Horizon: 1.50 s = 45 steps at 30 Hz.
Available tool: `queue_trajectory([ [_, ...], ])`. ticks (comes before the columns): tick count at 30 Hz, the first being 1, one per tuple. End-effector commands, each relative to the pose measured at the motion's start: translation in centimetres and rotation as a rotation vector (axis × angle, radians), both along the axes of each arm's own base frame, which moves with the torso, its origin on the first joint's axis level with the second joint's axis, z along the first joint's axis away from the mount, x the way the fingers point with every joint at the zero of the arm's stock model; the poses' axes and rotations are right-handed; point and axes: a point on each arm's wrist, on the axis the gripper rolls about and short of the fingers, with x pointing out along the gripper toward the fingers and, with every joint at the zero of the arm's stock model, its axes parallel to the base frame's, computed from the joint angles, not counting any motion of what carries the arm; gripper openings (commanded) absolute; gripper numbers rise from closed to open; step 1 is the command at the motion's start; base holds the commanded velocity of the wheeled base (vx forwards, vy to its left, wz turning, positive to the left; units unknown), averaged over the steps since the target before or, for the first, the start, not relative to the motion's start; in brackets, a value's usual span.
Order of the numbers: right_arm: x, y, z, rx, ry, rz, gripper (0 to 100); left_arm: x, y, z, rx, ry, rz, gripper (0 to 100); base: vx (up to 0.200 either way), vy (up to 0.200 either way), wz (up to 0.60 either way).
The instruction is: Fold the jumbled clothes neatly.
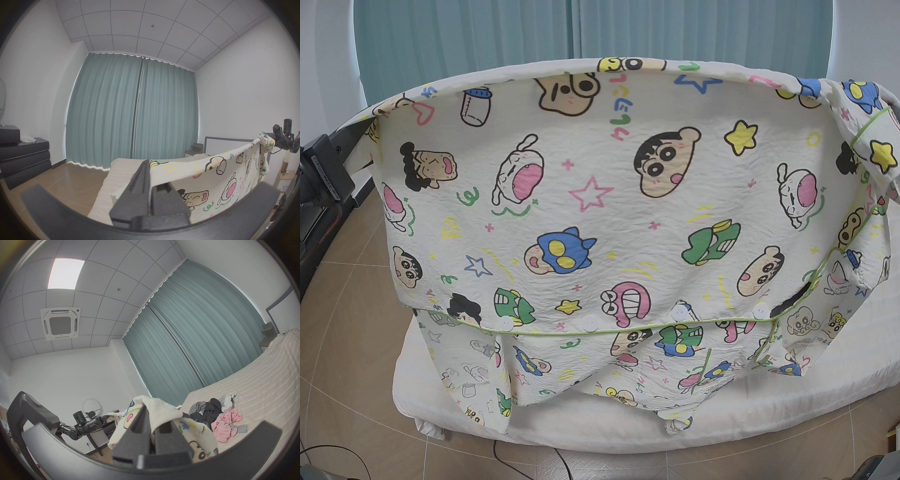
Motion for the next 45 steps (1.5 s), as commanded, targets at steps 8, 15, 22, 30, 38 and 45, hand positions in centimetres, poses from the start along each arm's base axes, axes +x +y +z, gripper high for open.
queue_trajectory([
  [8, 0.1, 0.0, -0.2, -0.003, 0.008, 0.000, 0, 0.2, -0.1, -0.2, 0.005, 0.008, -0.001, 0, 0.000, -0.200, 0.00],
  [15, 0.2, 0.0, -0.6, -0.007, 0.020, -0.005, 0, 0.2, -0.1, -0.3, 0.009, 0.014, 0.001, 0, 0.000, -0.200, 0.00],
  [22, 0.4, 0.0, -1.0, -0.013, 0.036, -0.011, 0, 0.1, 0.0, -0.3, 0.007, 0.011, 0.003, 0, 0.000, -0.200, 0.00],
  [30, 0.4, -0.1, -1.0, -0.011, 0.035, -0.020, 0, 0.1, -0.1, -0.6, 0.012, 0.022, 0.003, 0, 0.000, -0.200, 0.00],
  [38, 0.6, -0.1, -1.1, -0.013, 0.043, -0.022, 0, 0.2, -0.1, -1.0, 0.018, 0.035, 0.001, 0, 0.000, -0.200, 0.00],
  [45, 0.7, 0.0, -1.2, -0.015, 0.049, -0.022, 0, 0.2, -0.1, -1.2, 0.023, 0.041, 0.002, 0, 0.000, -0.200, 0.00],
])
